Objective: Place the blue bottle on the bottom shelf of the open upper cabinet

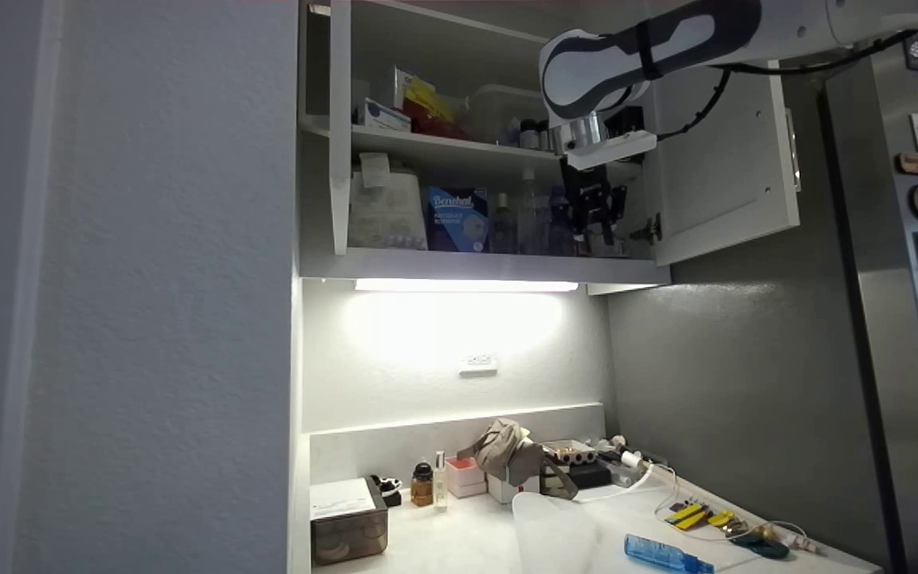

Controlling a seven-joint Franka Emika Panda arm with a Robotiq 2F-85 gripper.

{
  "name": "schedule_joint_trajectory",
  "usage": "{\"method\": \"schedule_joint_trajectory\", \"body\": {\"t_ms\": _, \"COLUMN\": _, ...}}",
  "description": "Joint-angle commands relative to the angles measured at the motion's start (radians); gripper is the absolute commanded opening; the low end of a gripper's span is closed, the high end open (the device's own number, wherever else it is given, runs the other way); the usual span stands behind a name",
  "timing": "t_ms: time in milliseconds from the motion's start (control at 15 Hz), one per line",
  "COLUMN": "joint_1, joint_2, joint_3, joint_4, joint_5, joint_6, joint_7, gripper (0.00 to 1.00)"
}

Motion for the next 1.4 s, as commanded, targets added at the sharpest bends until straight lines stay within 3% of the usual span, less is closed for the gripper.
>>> {"method": "schedule_joint_trajectory", "body": {"t_ms": 0, "joint_1": 0.005, "joint_2": -0.100, "joint_3": 0.002, "joint_4": -0.138, "joint_5": 0.036, "joint_6": 0.005, "joint_7": 0.013, "gripper": 0.80}}
{"method": "schedule_joint_trajectory", "body": {"t_ms": 133, "joint_1": 0.007, "joint_2": -0.136, "joint_3": 0.005, "joint_4": -0.206, "joint_5": 0.059, "joint_6": 0.012, "joint_7": 0.020, "gripper": 0.94}}
{"method": "schedule_joint_trajectory", "body": {"t_ms": 267, "joint_1": 0.007, "joint_2": -0.161, "joint_3": 0.009, "joint_4": -0.264, "joint_5": 0.081, "joint_6": 0.016, "joint_7": 0.029, "gripper": 1.00}}
{"method": "schedule_joint_trajectory", "body": {"t_ms": 800, "joint_1": 0.010, "joint_2": -0.220, "joint_3": 0.016, "joint_4": -0.482, "joint_5": 0.181, "joint_6": 0.154, "joint_7": 0.048, "gripper": 1.00}}
{"method": "schedule_joint_trajectory", "body": {"t_ms": 1333, "joint_1": 0.031, "joint_2": -0.241, "joint_3": -0.015, "joint_4": -0.671, "joint_5": 0.200, "joint_6": 0.354, "joint_7": -0.106, "gripper": 1.00}}
